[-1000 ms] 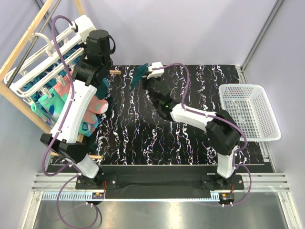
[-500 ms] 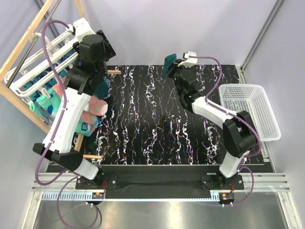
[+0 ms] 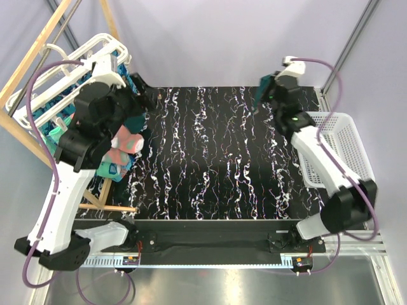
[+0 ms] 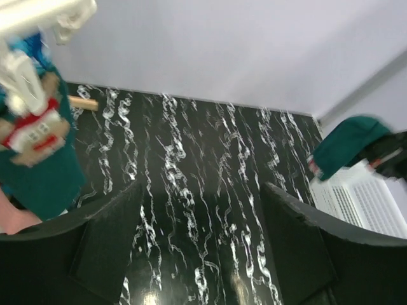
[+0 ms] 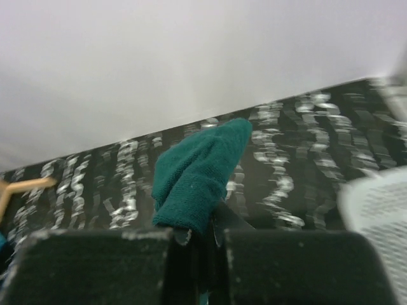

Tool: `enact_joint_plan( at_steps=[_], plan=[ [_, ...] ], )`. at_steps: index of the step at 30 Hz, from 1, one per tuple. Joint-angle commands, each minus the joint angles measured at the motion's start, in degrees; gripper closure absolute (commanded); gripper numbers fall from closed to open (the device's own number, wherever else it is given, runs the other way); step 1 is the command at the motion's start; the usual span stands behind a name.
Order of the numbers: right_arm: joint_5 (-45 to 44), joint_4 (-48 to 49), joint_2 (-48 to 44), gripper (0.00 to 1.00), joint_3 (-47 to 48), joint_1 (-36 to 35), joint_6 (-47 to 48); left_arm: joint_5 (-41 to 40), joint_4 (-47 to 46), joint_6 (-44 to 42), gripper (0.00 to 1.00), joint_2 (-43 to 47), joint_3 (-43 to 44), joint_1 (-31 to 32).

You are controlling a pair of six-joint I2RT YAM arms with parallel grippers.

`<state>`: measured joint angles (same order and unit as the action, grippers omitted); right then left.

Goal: Remove the socks clipped to the hanger

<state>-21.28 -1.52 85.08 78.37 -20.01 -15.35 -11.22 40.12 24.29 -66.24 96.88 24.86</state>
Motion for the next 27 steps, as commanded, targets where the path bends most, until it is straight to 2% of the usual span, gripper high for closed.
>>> enact_joint_plan(
  at_steps=[1, 4, 8, 13, 17, 18, 20, 21, 22, 23, 24, 27],
  plan=[
    [-7.8, -14.6, -8.4, 1.00, 0.7, 3.2, 2.5, 9.5, -3.5, -1.0, 0.20, 3.0, -5.7, 0.1],
    [-12.8, -21.2, -11.8, 1.00, -0.7, 7.5, 3.8, 6.9, -2.5, -2.3, 0.20, 6.0, -10.3, 0.2],
    [-15.2, -23.8, -13.4, 1.00, -2.8, 14.7, 4.3, 5.2, -4.3, -3.4, 0.20, 10.2, -16.5, 0.2],
    [-10.7, -28.9, -8.3, 1.00, -2.6, 25.0, 3.1, 3.3, -7.5, -3.9, 0.20, 13.0, -23.0, 0.1],
    [-11.0, -32.1, -2.0, 0.98, -0.8, 28.8, 1.1, 0.9, -9.7, -5.2, 0.20, 15.4, -26.7, 0.2],
    [-12.1, -35.4, -0.6, 0.97, 1.8, 29.2, 0.6, 0.5, -9.3, -6.0, 0.20, 15.4, -26.7, 0.2],
    [-13.8, -38.0, 3.0, 0.81, 4.6, 30.1, -0.3, -0.3, -8.7, -6.9, 0.20, 15.7, -25.8, 0.2],
    [-14.2, -41.1, 3.9, 0.50, 6.1, 30.3, -0.7, -0.9, -8.3, -7.8, 0.20, 15.8, -25.6, 0.1],
    [-14.8, -42.6, 4.7, 0.41, 8.6, 30.3, -1.2, -1.9, -8.2, -8.0, 0.21, 16.0, -25.4, 0.2],
    [-14.1, -43.6, 4.6, 0.36, 9.6, 30.3, -1.8, -2.4, -8.2, -8.4, 0.21, 16.7, -25.3, 0.1],
    [-11.1, -44.4, 3.4, 0.26, 10.7, 30.3, -1.8, -2.9, -8.3, -9.0, 0.21, 17.1, -25.3, 0.2],
    [-5.3, -44.0, 0.0, 0.23, 11.6, 30.3, -3.4, -5.5, -9.4, -9.2, 0.23, 19.0, -26.0, 0.1]
  ],
)
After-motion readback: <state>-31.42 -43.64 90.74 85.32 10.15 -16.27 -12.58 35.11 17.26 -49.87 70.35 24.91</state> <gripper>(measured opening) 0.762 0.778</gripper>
